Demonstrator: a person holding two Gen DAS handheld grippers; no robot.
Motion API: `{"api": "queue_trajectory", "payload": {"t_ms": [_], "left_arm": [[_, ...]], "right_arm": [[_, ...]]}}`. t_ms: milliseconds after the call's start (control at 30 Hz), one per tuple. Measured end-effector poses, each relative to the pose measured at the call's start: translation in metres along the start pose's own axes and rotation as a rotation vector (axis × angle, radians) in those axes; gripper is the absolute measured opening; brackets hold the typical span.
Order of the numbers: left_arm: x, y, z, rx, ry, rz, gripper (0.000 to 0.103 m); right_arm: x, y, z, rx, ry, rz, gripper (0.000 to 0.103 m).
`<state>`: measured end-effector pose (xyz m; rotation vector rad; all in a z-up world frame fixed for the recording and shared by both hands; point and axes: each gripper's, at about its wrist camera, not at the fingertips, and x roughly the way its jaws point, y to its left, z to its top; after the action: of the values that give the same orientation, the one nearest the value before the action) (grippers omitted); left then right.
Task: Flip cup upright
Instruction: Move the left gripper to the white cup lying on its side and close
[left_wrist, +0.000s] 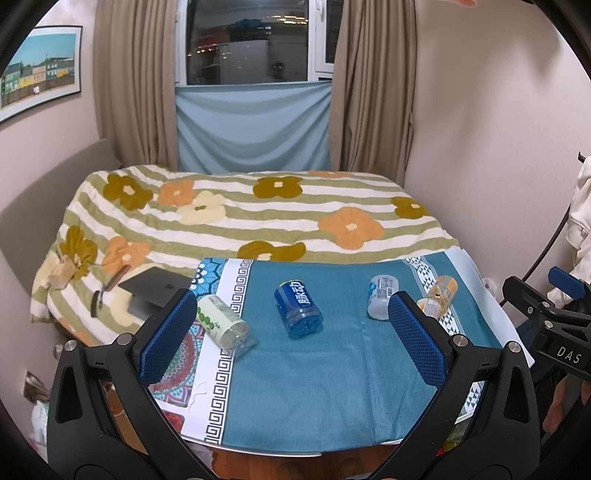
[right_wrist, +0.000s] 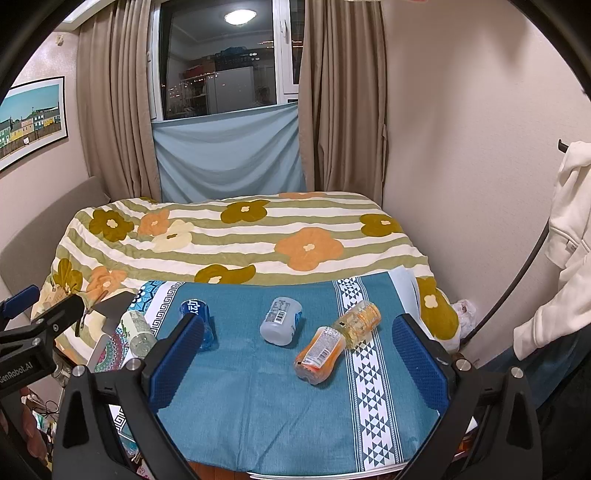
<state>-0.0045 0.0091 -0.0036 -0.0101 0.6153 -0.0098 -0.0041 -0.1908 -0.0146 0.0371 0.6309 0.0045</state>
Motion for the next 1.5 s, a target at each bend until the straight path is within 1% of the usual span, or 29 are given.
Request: {"api": "queue_trajectory", "payload": {"t_ms": [467,600,800,967,1133,1400,1500], "left_arm": [[0.003,-0.002,0.002,0.001,0.005,-0.003,0.103],[0.01,-0.006,0.003,0.003,0.022,-0.007,0.103],[0.033,-0.017,0.005,0.027,0.086,-0.028,0.103],[0.066,-0.037,0.011,0.061,0.166,-0.062,0.103],[0.117,-0.068,0.012,0.113,0.268,-0.097,0.103],[0.196,-0.117,0.003,0.192,0.409,-0.104,0.103],[0.225,-0.134,-0.001,0.207,0.46,-0.113,0.103]], "right_arm": [[0.001,0.0,0.0,0.001,-0.001,0.0,0.102],[0.001,-0.002,0.0,0.008,0.0,0.001,0.102],[0.009,-0.006,-0.001,0.026,0.022,-0.019,0.102],[0.025,-0.022,-0.005,0.048,0.074,-0.027,0.102],[0.048,-0.043,-0.013,0.067,0.118,-0.036,0.102],[0.093,-0.078,-0.034,0.085,0.204,-0.043,0.102],[0.107,-0.089,-0.042,0.09,0.222,-0.048,0.102]]}}
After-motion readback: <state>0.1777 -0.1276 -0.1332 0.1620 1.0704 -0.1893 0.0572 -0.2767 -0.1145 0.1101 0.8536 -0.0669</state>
